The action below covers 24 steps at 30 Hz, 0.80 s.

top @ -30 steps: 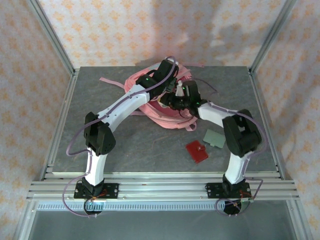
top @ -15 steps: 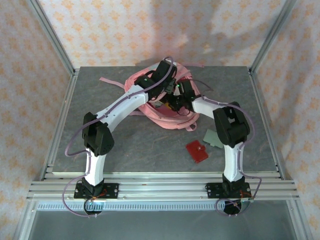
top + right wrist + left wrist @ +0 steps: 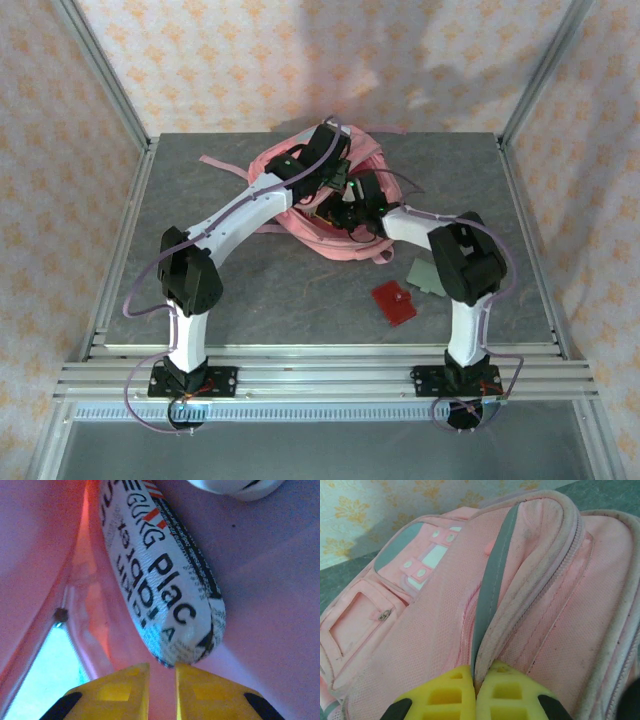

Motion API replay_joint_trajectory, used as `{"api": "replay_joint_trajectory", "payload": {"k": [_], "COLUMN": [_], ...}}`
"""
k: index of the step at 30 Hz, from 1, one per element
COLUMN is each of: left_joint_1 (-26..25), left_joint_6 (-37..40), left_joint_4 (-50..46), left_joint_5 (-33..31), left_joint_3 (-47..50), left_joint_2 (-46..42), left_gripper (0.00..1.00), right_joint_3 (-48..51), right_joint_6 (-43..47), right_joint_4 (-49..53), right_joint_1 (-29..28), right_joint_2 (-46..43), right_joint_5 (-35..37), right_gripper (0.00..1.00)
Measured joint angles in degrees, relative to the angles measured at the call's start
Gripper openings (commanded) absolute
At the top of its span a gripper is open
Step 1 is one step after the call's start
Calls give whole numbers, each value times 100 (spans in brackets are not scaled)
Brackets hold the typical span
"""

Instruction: Pack books, pencil case, and school supplies into a backpack

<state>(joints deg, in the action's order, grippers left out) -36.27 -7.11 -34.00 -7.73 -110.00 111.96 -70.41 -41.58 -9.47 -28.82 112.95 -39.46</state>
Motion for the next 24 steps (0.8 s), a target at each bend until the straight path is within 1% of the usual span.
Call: {"api": "replay_joint_trajectory", "payload": {"k": [5, 8, 10, 12, 14, 16, 18, 19, 20, 23, 24], "left_joint_1": [7, 15, 17, 15, 11, 0, -11, -15, -17, -15, -4], "left_joint_6": [-203, -343, -448, -562, -699, -820, -946, -986, -1027, -1235, -1307], "left_joint_4": [101, 210, 278, 363, 455, 544, 640, 684, 734, 859, 960], "left_joint_5": [129, 142, 179, 245, 326, 431, 540, 592, 636, 758, 785], "left_joint_3": [160, 264, 367, 527, 649, 745, 844, 883, 927, 1056, 1165], "left_joint_2": [-68, -105, -131, -170, -181, -181, -181, -181, -181, -192, -234], "left_gripper": [0, 0, 0, 0, 0, 0, 0, 8, 20, 44, 49], "right_joint_3": [-162, -11, 319, 901, 1615, 2218, 2793, 3003, 3204, 3604, 3679], "right_joint_6": [-306, -490, -511, -468, -380, -280, -199, -173, -146, -81, -63], "right_joint_4": [-824, -1462, -1794, -1906, -1781, -1495, -1154, -1014, -866, -468, -334], "right_joint_1": [2, 4, 4, 4, 2, 2, 2, 2, 4, 2, 4], "right_joint_2": [479, 468, 286, -144, -815, -1587, -2538, -2951, -3383, -4367, -4594], "right_joint_5": [-85, -149, -122, 4, 260, 621, 1069, 1261, 1460, 1947, 2074], "right_gripper": [25, 29, 32, 35, 36, 38, 40, 41, 43, 48, 49]}}
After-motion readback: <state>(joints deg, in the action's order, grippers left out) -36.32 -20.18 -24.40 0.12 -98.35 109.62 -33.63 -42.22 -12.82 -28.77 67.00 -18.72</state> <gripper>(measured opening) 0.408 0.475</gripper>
